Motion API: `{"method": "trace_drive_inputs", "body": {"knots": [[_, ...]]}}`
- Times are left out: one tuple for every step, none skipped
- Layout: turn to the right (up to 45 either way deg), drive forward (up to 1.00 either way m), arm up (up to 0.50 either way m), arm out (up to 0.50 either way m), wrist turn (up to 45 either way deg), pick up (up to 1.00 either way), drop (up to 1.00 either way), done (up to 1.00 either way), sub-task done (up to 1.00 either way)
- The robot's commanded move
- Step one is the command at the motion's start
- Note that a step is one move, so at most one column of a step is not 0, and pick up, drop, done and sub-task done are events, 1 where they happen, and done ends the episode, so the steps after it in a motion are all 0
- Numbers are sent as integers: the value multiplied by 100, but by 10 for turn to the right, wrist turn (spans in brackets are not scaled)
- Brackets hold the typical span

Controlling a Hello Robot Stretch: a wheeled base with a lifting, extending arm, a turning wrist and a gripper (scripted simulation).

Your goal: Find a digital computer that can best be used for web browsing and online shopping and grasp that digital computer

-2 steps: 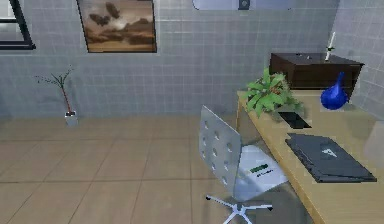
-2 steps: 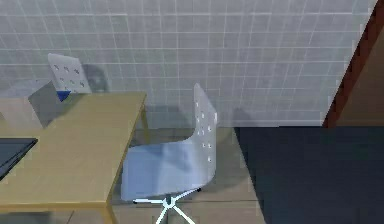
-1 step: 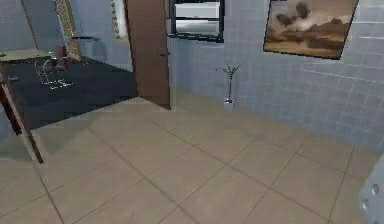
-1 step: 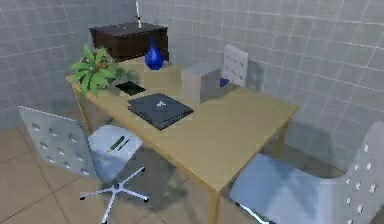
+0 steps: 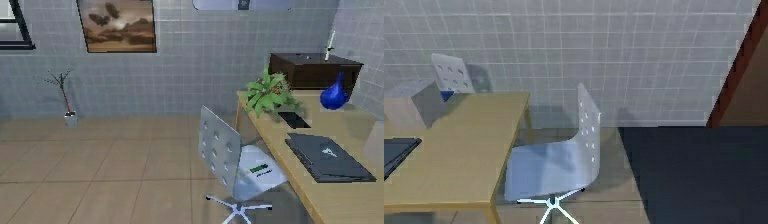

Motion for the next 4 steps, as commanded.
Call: {"method": "trace_drive_inputs", "body": {"knots": [[90,0,0,0,0,0,0,0,0],[0,50,0,0,0,0,0,0,0],[-390,0,0,0,0,0,0,0,0],[0,0,50,0,0,0,0,0,0]]}}
